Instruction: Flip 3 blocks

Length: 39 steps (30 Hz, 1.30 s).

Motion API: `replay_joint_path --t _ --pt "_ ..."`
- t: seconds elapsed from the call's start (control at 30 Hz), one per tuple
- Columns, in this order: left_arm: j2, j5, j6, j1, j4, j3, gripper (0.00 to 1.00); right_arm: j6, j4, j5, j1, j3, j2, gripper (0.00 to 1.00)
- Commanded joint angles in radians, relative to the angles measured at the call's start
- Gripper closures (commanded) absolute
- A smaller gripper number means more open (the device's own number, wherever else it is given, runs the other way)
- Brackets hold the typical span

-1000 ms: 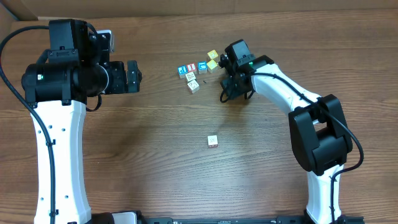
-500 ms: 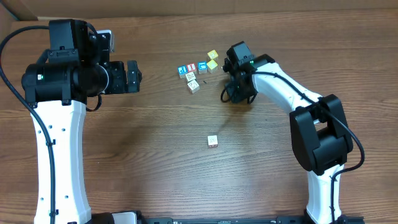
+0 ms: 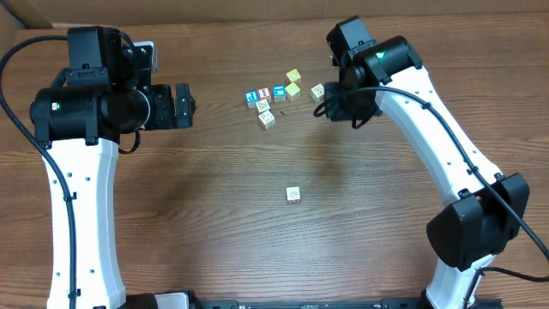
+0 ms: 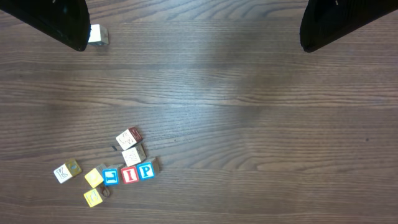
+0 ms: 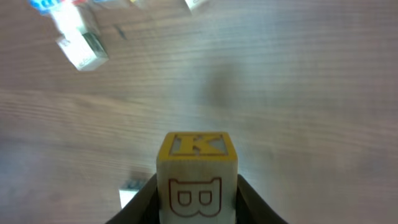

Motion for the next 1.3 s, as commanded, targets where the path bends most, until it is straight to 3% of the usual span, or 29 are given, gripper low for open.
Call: replay_joint_path --t 0.0,0.23,0.3,0.4,0.43,0.53,0.87,1.0,1.1,1.17,1.27 --pt "0.000 -0.002 -0.010 0.000 0.004 0.024 0.00 0.075 -0.112 -0.037 0.021 -0.003 0.056 0.70" --pt "0.000 -0.002 -0.010 0.000 0.004 0.024 0.00 0.067 -0.204 -0.104 0.075 -0.089 0.124 0.74" --pt "0.000 -0.002 -0.010 0.000 0.004 0.024 0.00 0.067 -0.200 -0.110 0.091 -0.125 0.126 0.70" --pt "0.000 -0.002 -0.010 0.000 0.004 0.024 0.00 0.065 -0.178 -0.110 0.112 -0.151 0.126 0.22" --pt "0.000 -0.002 -0.010 0.000 0.004 0.024 0.00 0.058 -0.169 -0.110 0.118 -0.152 0.126 0.16" --pt "0.000 -0.002 -0.010 0.000 0.004 0.024 0.00 0.052 -0.157 -0.110 0.125 -0.152 0.126 0.12" --pt "0.000 -0.002 -0.010 0.000 0.004 0.024 0.00 0.032 -0.150 -0.106 0.125 -0.152 0.126 0.13" --pt "0.000 -0.002 -0.010 0.000 0.004 0.024 0.00 0.034 -0.142 -0.107 0.125 -0.153 0.126 0.22" --pt "0.000 -0.002 -0.010 0.000 0.004 0.024 0.00 0.041 -0.138 -0.107 0.125 -0.156 0.126 0.46" --pt "0.000 -0.002 -0.010 0.000 0.004 0.024 0.00 0.042 -0.146 -0.107 0.125 -0.157 0.126 0.96" --pt "0.000 -0.002 -0.010 0.000 0.004 0.024 0.00 0.069 -0.174 -0.106 0.125 -0.157 0.126 0.96"
